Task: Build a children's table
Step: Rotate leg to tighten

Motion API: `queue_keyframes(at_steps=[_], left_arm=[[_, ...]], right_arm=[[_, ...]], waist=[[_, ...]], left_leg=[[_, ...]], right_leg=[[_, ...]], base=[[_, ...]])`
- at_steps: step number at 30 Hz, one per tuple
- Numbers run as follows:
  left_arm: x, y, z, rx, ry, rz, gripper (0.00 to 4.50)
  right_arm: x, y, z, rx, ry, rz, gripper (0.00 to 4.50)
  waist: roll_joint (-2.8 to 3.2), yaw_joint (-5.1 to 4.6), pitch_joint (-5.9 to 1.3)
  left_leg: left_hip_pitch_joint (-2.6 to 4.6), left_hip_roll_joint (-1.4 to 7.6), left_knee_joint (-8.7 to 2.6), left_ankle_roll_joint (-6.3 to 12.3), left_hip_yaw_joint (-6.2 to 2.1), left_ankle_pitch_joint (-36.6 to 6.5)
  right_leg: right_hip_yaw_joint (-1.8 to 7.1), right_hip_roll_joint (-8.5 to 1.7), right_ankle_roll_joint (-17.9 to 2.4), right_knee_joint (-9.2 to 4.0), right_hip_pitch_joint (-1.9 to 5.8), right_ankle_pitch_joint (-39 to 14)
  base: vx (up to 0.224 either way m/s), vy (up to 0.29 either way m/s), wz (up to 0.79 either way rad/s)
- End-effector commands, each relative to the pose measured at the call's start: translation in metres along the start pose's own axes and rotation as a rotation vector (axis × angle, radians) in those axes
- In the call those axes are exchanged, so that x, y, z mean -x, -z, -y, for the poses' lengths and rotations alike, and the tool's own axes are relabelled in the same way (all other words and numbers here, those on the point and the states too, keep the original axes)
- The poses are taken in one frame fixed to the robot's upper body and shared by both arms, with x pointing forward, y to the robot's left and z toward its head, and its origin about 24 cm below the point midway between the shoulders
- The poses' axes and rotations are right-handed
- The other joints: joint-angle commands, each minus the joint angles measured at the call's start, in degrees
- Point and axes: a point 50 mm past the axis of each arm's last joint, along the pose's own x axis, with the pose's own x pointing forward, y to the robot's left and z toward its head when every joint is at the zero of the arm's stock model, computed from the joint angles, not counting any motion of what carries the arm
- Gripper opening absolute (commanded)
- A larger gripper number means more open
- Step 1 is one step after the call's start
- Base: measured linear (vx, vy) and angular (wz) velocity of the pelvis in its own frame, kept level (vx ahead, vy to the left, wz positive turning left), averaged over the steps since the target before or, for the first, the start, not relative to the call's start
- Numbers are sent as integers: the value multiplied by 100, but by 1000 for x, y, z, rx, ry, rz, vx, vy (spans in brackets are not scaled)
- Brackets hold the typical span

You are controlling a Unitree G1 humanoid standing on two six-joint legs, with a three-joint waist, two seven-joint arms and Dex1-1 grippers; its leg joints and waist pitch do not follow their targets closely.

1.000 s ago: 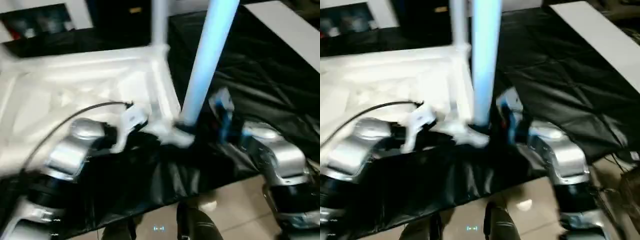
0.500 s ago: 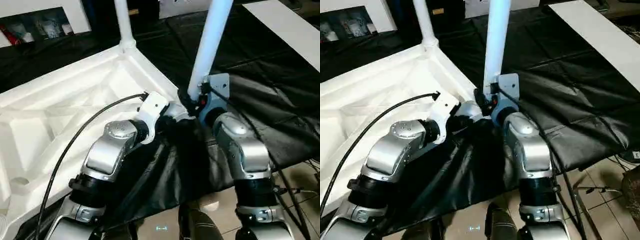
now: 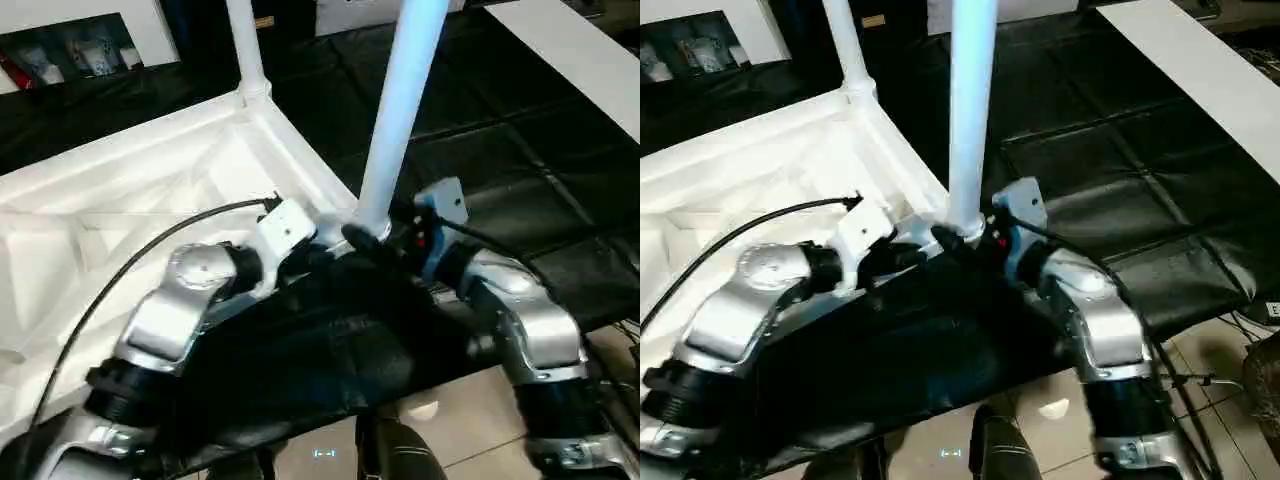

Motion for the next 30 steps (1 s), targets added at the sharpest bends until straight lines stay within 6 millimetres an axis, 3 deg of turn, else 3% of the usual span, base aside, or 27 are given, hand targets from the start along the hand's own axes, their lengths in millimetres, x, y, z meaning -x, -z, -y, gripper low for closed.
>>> queue_keyframes(at_steps=[1,2,5,7,8,10,15,24,30], left_arm=[[-3,12,15,-14,169,-32,0],[2,16,15,-65,235,-62,0],[6,19,16,-104,303,-86,0],[9,20,17,-127,350,-92,0],[11,20,17,-150,402,-96,0],[12,20,17,-174,444,-98,0],[12,19,19,-213,537,-95,0],[8,20,24,-267,629,-105,0],[8,21,18,-282,633,-113,0]], right_arm=[[1,-4,-10,10,-135,27,445],[9,-2,-12,26,-241,-4,445],[16,-1,-15,33,-345,-27,445],[19,0,-15,25,-400,-36,445],[23,0,-15,25,-467,-52,445],[26,0,-15,25,-534,-69,445],[29,-1,-17,11,-672,-95,405],[23,3,-20,47,-778,-157,322],[24,3,-20,47,-838,-179,280]], waist=[[-50,63,-584],[-30,108,-603],[-42,164,-589],[-52,240,-584],[-91,267,-586],[-61,310,-574],[-100,351,-580],[-109,423,-634],[-128,455,-639]], left_leg=[[43,184,-231,898,-28,-487],[75,187,-216,942,-25,-528],[90,207,-216,939,-12,-613],[100,226,-227,817,-12,-773],[117,229,-229,766,2,-835],[138,243,-238,706,7,-929],[120,240,-238,607,-6,-1014],[119,249,-223,641,-3,-842],[111,253,-222,607,-3,-879]], right_leg=[[281,-337,-1391,-295,473,-1088],[284,-342,-1443,-284,468,-1034],[295,-350,-1519,-284,440,-1048],[298,-367,-1488,-297,435,-1390],[305,-365,-1457,-310,420,-1507],[310,-369,-1434,-316,400,-1640],[310,-397,-1334,-329,419,-1929],[304,-386,-1476,-279,421,-1543],[307,-400,-1451,-281,436,-1605]], base=[[0,0,0],[0,0,0],[0,0,0],[0,0,0],[0,0,0],[0,0,0],[0,0,0],[0,0,0],[0,0,0]])
